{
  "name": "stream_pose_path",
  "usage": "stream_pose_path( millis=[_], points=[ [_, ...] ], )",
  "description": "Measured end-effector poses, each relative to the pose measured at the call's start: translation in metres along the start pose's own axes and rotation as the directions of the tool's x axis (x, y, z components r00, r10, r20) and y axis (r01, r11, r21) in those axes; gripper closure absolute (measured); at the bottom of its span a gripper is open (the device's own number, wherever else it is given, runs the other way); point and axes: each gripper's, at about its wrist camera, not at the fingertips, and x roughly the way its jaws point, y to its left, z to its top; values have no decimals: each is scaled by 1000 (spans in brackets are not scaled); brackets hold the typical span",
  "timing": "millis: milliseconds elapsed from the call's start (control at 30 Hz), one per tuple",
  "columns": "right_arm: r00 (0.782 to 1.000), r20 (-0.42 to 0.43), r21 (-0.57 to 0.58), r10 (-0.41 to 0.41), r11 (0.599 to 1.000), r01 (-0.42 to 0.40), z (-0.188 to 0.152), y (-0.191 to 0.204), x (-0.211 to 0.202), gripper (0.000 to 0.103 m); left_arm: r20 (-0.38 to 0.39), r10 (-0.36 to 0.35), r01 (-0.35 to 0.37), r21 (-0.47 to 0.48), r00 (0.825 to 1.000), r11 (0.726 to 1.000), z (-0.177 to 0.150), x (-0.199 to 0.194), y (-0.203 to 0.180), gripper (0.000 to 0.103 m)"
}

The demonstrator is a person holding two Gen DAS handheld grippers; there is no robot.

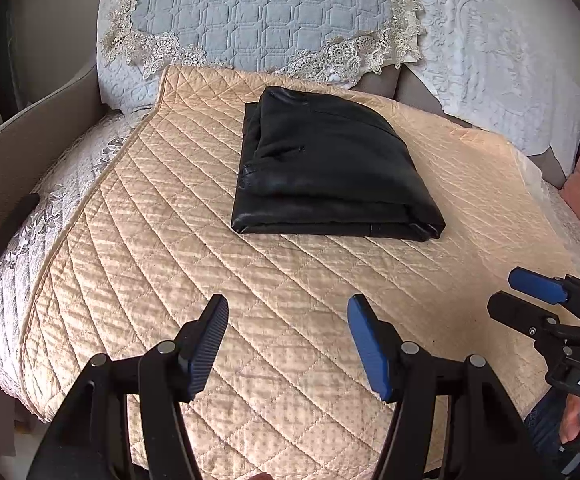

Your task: Fold large clothes

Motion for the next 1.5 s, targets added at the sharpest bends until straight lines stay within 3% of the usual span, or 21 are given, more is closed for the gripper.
stream_pose_path(
  millis=[1500],
  points=[
    [1000, 5, -22, 5, 1000, -5, -2, 5, -5, 46, -7, 73, -73, 4, 997, 997, -7, -2, -12, 39]
  ],
)
